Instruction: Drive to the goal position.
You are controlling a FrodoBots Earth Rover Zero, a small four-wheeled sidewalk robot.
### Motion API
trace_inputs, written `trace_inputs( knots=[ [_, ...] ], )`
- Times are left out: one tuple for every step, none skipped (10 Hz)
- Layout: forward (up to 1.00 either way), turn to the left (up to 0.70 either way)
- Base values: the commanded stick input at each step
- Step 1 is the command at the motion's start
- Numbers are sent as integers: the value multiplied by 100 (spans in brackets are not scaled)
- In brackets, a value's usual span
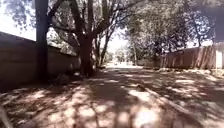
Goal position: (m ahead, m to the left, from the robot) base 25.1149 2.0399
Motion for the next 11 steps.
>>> trace_inputs(
  knots=[
    [70, 0],
    [70, 0],
    [70, 0],
    [70, 0],
    [70, 0],
    [70, 0],
    [70, 0],
    [70, 0],
    [70, 0],
    [70, 0],
    [70, 0]
  ],
)
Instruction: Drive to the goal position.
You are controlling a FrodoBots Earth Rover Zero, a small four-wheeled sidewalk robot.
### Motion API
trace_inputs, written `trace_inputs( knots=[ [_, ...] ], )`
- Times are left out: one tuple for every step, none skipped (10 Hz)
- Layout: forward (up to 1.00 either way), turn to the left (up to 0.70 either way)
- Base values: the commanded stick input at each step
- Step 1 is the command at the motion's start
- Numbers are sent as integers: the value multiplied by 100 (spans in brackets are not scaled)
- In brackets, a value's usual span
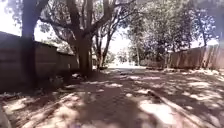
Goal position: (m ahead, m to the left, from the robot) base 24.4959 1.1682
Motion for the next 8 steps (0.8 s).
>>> trace_inputs(
  knots=[
    [70, 0],
    [70, -9],
    [70, -24],
    [70, 0],
    [70, 0],
    [70, 0],
    [70, 0],
    [70, 0]
  ],
)
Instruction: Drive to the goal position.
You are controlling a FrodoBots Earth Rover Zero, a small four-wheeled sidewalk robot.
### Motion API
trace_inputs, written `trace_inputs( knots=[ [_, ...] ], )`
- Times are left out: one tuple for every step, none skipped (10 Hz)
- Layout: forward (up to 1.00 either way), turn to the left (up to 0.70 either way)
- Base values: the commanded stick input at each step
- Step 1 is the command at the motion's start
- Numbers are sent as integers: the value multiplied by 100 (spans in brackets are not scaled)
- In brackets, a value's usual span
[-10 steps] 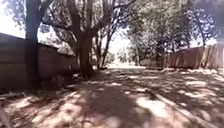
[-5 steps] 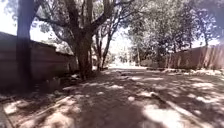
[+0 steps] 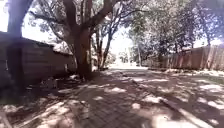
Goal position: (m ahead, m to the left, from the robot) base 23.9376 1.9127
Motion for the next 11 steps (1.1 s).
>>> trace_inputs(
  knots=[
    [70, -30],
    [70, -22],
    [70, 0],
    [70, 0],
    [70, 0],
    [70, 0],
    [70, 0],
    [70, 0],
    [70, 0],
    [70, 0],
    [70, 0]
  ],
)
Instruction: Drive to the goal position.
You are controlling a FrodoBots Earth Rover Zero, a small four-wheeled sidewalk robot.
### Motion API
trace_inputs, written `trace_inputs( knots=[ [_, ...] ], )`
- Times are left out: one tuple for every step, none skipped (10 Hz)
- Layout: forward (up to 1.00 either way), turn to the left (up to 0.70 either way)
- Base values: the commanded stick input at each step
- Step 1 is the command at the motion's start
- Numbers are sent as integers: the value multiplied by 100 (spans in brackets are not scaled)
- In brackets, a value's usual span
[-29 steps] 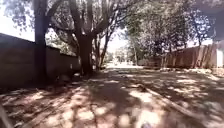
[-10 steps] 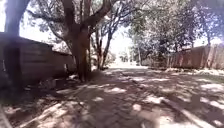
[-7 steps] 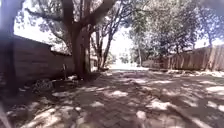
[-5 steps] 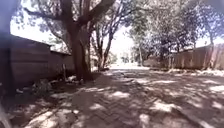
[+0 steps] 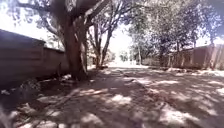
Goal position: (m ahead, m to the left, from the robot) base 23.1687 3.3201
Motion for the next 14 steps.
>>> trace_inputs(
  knots=[
    [70, 0],
    [70, 0],
    [70, -14],
    [70, -30],
    [70, -27],
    [70, -16],
    [70, -9],
    [70, -3],
    [70, 0],
    [70, 0],
    [70, -6],
    [70, -22],
    [70, -35],
    [70, -35]
  ],
)
